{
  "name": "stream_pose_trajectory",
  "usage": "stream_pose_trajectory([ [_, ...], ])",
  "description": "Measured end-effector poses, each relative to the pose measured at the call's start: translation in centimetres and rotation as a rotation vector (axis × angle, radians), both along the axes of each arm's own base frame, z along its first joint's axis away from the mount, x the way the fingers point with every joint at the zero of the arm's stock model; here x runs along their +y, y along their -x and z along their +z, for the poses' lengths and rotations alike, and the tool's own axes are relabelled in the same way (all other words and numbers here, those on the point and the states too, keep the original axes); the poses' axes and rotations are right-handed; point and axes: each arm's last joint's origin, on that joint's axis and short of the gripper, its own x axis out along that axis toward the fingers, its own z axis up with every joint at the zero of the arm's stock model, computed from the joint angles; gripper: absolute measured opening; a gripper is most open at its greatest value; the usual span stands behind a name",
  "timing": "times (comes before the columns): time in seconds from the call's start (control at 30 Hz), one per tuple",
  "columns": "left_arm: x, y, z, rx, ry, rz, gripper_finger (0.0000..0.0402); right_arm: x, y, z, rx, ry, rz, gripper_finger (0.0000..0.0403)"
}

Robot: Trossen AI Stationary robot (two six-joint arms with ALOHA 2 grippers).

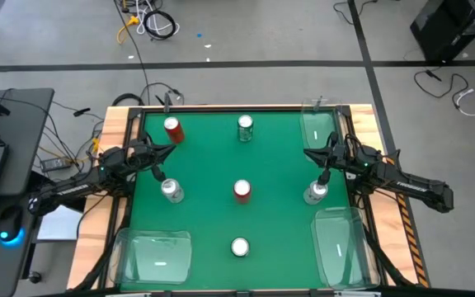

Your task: Sort soda cans

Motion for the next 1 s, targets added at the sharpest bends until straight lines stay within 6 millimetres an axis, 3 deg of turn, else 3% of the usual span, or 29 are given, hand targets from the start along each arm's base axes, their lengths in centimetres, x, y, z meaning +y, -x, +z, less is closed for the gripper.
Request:
stream_pose_trajectory([
  [0.7,0.0,0.0,0.0,-0.003,-0.001,0.0,0.001,0.0,0.0,0.0,0.0,0.0,0.0,0.0009],
  [1.0,-0.1,0.3,1.5,-0.146,-0.052,0.0,0.001,0.0,0.0,0.0,0.0,0.0,0.0,0.0009],
])
